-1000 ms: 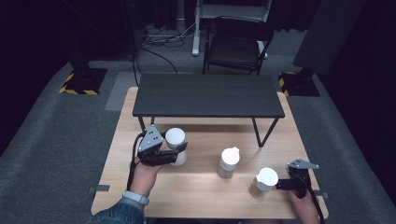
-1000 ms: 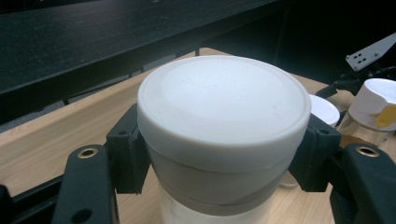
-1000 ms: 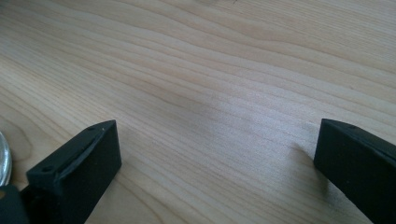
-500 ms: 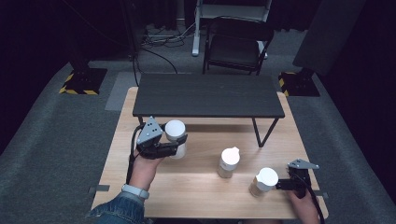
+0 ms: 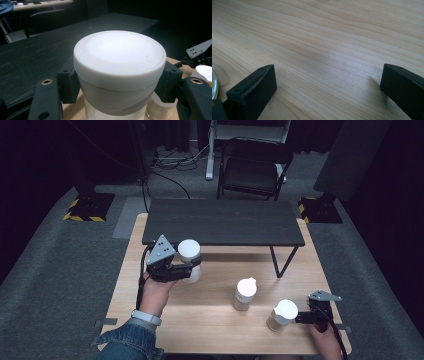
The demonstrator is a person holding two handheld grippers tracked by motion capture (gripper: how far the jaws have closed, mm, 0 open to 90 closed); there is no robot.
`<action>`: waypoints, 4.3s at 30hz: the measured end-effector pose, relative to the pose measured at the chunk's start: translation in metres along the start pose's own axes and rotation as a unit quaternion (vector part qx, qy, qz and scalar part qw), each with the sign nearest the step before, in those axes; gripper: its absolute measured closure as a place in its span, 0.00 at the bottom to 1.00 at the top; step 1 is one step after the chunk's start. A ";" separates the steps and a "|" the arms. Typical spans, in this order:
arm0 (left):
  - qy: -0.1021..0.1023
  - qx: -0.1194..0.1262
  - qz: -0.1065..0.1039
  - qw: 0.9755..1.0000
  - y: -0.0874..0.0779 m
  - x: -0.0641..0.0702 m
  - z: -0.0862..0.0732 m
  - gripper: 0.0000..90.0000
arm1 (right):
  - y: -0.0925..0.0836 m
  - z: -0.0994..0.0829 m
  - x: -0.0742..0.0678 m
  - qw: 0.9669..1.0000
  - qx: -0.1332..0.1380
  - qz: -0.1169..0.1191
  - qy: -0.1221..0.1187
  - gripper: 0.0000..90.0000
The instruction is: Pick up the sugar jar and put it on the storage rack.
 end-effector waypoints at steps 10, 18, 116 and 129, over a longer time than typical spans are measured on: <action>0.014 0.006 0.008 1.000 -0.001 0.003 0.024 0.38 | 0.000 0.000 0.000 1.000 0.000 0.000 0.000 0.01; 0.010 0.020 0.010 1.000 -0.001 0.000 0.031 0.38 | 0.000 0.000 0.000 1.000 0.000 0.000 0.000 0.01; -0.044 0.033 0.082 0.995 0.049 -0.035 0.087 0.31 | 0.000 0.000 0.000 1.000 0.000 0.000 0.000 0.01; -0.040 0.033 0.071 0.996 0.032 -0.029 0.081 0.09 | 0.000 0.000 0.000 1.000 0.000 0.000 0.000 0.01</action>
Point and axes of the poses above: each handheld gripper's, and its own axes: y roughly forward along the jaws, z roughly out of its top, x roughly to its right, the point moved 6 cm from there along y, roughly forward along the jaws, and after that the axes turned 15 degrees about -y, right-handed, at the moved point
